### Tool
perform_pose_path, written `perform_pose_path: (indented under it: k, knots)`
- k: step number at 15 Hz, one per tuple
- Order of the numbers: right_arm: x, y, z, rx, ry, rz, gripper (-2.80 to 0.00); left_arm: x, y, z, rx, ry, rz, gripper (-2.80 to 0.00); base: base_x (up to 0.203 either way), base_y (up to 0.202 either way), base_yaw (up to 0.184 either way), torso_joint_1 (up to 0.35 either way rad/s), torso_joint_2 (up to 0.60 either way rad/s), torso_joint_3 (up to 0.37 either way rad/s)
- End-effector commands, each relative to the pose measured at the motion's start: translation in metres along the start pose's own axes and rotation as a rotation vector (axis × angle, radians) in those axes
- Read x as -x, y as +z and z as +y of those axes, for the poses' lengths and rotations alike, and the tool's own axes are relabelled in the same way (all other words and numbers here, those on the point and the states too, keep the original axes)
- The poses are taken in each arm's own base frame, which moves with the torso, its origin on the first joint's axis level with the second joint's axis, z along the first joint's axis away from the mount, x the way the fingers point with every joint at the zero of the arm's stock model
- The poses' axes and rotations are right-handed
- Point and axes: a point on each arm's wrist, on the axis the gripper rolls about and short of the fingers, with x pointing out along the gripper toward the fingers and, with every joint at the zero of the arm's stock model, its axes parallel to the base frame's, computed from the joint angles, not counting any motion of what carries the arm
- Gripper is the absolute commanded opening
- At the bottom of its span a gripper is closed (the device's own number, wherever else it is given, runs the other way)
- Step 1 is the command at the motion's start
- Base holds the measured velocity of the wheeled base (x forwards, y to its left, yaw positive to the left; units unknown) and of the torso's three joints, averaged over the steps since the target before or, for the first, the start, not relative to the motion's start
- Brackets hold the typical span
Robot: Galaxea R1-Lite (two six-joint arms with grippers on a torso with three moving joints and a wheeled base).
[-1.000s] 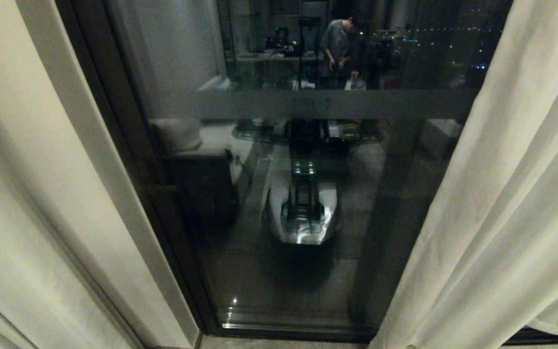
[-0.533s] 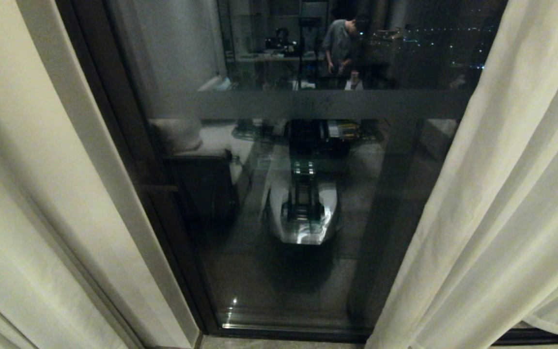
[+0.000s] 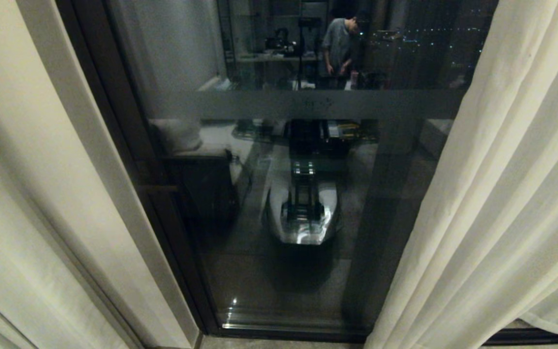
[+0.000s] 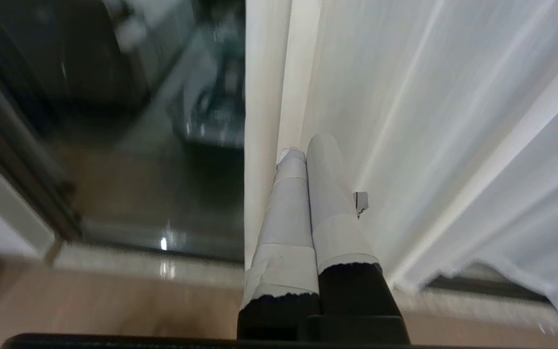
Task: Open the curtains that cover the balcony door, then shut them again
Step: Close the inner curtains on both sides
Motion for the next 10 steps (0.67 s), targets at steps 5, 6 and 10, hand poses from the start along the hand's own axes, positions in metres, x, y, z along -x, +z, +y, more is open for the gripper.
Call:
perform_pose_path:
  k: [5, 6, 10]
  knots:
    - [0.0049, -0.0018, 0.0002, -0.020, -0.004, -0.064, -2.80, 0.0000, 0.0001, 0.0000, 0.000, 0.000, -0.002, -2.80, 0.000, 0.000, 0.000, 0.000, 0.00, 0.000]
    - [0.0050, -0.0019, 0.0002, -0.020, -0.004, -0.066, -2.80, 0.0000, 0.0000, 0.0000, 0.000, 0.001, 0.000, -2.80, 0.000, 0.000, 0.000, 0.000, 0.00, 0.000]
    - [0.0049, -0.0018, 0.0002, -0.020, -0.004, -0.064, -2.80, 0.0000, 0.0000, 0.0000, 0.000, 0.001, 0.000, -2.80, 0.000, 0.000, 0.000, 0.000, 0.00, 0.000]
